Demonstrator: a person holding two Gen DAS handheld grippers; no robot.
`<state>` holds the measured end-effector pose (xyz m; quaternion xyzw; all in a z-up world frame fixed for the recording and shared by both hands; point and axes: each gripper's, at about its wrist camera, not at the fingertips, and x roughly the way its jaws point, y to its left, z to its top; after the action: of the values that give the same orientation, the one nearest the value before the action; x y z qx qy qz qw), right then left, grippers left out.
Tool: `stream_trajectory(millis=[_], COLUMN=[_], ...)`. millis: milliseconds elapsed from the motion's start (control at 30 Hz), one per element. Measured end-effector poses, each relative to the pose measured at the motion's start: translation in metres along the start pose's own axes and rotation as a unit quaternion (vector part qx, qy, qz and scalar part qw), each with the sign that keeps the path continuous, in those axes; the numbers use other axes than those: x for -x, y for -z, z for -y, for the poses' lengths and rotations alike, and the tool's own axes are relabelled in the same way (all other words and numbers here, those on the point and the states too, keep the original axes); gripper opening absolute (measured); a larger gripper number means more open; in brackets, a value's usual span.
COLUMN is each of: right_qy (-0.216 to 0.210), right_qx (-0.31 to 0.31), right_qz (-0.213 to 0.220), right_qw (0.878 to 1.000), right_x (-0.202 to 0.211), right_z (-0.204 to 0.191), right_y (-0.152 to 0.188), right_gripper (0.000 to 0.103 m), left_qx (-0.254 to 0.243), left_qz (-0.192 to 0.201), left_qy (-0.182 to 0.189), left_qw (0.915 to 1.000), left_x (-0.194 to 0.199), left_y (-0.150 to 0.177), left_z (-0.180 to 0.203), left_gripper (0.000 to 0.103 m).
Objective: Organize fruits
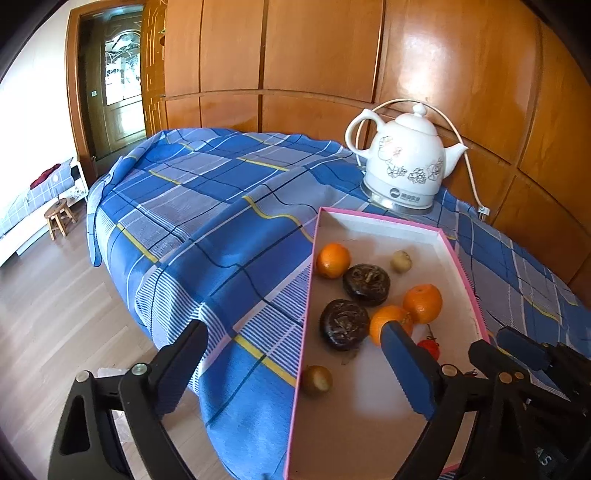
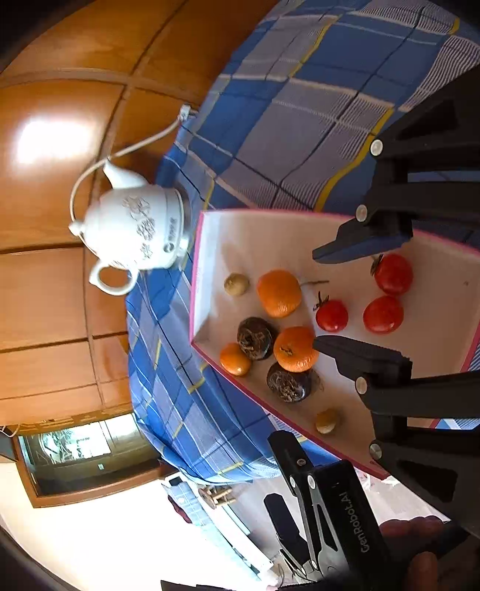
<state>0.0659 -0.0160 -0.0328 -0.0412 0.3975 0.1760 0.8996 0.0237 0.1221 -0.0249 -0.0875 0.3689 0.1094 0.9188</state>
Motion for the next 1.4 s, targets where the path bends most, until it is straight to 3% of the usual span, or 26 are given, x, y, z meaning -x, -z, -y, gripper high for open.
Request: stream_trajectory(millis=[300,500,1400], right_qy=[0.055,0.079,0.092], right_qx=[-0.030,-0.043,-0.041], right_qz=[0.040,0.039,0.041], right_qw=[0.997,0.995,0.994], right_x=[0.036,0.047,0.053], right_z=[0.017,0.024,0.018], right_y=[0.016,0.030,0.038], right_gripper=[0.041,0.042,0.042], left_qx=[-0.019,-0.025,-0.018], left_qz=[0.020,0.023,0.027], left_qy=[0.013,0.026,0.014], left_qw=[0.9995,0.9991,0.9994], left_x=[0.021,0.032,0.029], left_y=[0.005,0.010,0.014], left_z=[0.022,0.032,0.029], left_gripper=[0.103,0.103,0.103])
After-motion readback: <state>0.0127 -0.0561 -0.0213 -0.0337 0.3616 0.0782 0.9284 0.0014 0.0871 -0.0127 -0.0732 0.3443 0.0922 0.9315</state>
